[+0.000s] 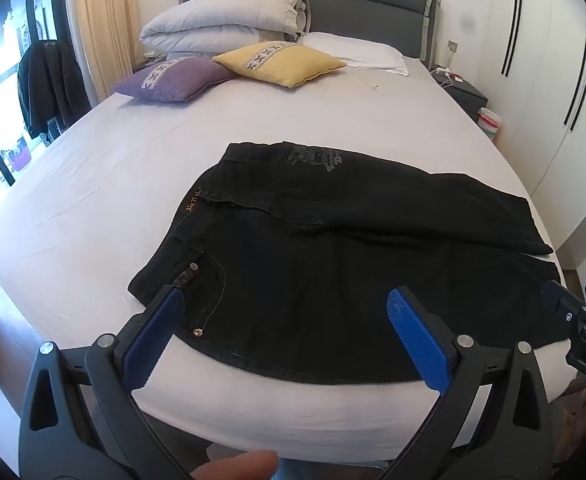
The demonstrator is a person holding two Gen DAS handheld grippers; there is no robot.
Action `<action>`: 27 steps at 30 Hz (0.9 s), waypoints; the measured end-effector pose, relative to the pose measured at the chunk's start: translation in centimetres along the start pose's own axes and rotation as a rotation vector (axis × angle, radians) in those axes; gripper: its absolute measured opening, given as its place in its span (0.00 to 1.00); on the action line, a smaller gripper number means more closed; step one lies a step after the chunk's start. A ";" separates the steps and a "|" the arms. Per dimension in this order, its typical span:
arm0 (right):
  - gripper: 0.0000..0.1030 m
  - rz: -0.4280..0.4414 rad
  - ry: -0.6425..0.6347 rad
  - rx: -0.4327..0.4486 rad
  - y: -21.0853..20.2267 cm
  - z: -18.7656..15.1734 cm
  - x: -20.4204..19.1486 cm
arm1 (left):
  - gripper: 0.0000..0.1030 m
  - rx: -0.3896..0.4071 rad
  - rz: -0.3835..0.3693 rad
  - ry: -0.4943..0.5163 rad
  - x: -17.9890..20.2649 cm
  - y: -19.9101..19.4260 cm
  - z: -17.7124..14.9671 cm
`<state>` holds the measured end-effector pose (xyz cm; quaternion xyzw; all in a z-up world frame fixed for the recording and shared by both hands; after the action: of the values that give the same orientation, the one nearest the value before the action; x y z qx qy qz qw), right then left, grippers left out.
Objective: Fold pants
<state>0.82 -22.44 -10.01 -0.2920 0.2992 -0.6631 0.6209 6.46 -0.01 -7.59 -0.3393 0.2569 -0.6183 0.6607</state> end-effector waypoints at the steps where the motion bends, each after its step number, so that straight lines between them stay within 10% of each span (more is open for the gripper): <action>1: 1.00 0.001 -0.001 0.001 0.0 0.1 -0.1 | 1.00 0.003 0.001 0.003 0.0 0.0 0.1; 27: 1.00 0.002 0.005 -0.013 0.5 -0.7 0.2 | 1.00 0.007 0.018 -0.002 -0.8 0.4 -0.4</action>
<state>0.57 -22.60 -10.86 -0.2938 0.3054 -0.6612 0.6190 6.30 0.73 -8.21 -0.3352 0.2570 -0.6129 0.6678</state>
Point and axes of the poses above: each gripper's, at about its wrist camera, not at the fingertips, and y roughly the way its jaws point, x to its right, z to its top, the point moved 10 cm from there along y, roughly the way its jaws point, and after that the axes turned 6 degrees about -y, right-handed, at the moved point
